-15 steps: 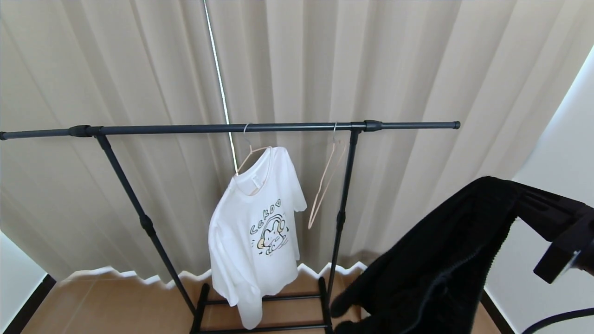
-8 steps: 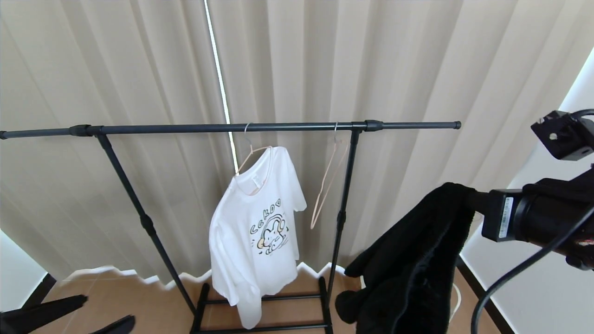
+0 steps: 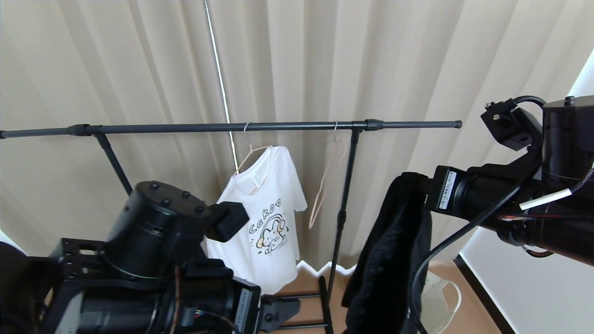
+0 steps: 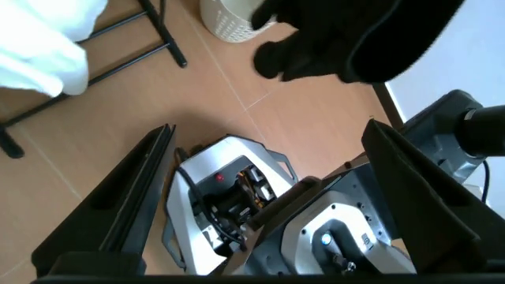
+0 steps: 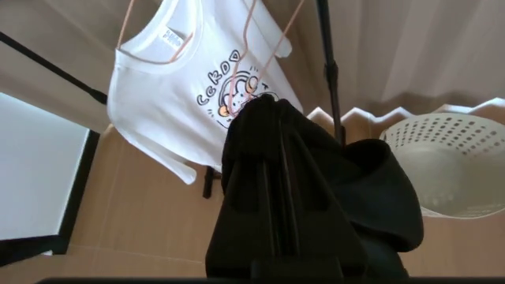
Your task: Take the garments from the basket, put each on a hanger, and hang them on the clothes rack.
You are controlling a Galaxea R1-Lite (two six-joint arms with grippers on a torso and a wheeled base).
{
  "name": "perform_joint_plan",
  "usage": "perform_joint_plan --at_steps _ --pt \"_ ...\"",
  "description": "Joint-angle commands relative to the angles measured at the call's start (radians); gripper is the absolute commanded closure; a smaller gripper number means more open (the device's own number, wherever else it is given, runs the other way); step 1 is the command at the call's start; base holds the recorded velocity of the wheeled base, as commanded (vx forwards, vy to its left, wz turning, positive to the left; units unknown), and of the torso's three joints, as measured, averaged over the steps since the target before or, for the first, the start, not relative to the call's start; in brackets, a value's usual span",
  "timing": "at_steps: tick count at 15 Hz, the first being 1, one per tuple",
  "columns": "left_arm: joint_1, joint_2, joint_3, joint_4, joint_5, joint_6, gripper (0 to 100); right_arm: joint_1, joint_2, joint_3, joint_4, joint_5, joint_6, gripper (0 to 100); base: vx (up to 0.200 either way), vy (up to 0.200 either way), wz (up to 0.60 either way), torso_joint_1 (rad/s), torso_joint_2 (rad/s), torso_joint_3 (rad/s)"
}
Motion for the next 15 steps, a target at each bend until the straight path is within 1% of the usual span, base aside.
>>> perform_joint_plan --at_steps 1,2,4,6,7,8,9,12,13,15 --pt "-0.049 0.133 -0.038 -0.037 0.005 -0.029 0 0.024 0.022 -0.001 -0.014 0.001 0.004 100 0.000 0.000 0.00 0.000 0.00 0.000" --pt "-0.068 0.153 -0.049 -0.046 0.005 -0.058 0 0.040 0.021 -0.001 -0.015 0.001 0.011 100 0.000 0.000 0.00 0.000 0.00 0.000" --pt "-0.084 0.185 -0.072 -0.048 0.006 -0.073 0 0.066 0.024 -0.002 -0.046 0.001 0.041 100 0.000 0.000 0.00 0.000 0.00 0.000" --pt "-0.086 0.213 -0.092 -0.048 0.008 -0.075 0 0.078 0.026 -0.001 -0.058 0.001 0.043 100 0.000 0.000 0.00 0.000 0.00 0.000" --pt "-0.084 0.259 -0.123 -0.048 0.015 -0.081 0 0.095 0.024 0.001 -0.058 0.003 0.044 100 0.000 0.000 0.00 0.000 0.00 0.000" --pt "-0.084 0.259 -0.123 -0.048 0.015 -0.081 0 0.095 0.024 0.001 -0.058 0.003 0.044 100 0.000 0.000 0.00 0.000 0.00 0.000" --pt "-0.089 0.306 -0.172 -0.048 0.023 -0.093 0 0.098 0.026 0.002 -0.058 0.004 0.044 100 0.000 0.000 0.00 0.000 0.00 0.000" --pt "-0.109 0.371 -0.224 -0.046 0.037 -0.093 0 0.099 0.042 0.005 -0.058 0.003 0.044 100 0.000 0.000 0.00 0.000 0.00 0.000" --pt "-0.126 0.381 -0.229 -0.048 0.052 -0.094 0 0.099 0.044 0.005 -0.058 0.003 0.044 100 0.000 0.000 0.00 0.000 0.00 0.000" --pt "-0.130 0.386 -0.227 -0.046 0.063 -0.094 0 0.099 0.044 0.007 -0.057 0.003 0.044 100 0.000 0.000 0.00 0.000 0.00 0.000"
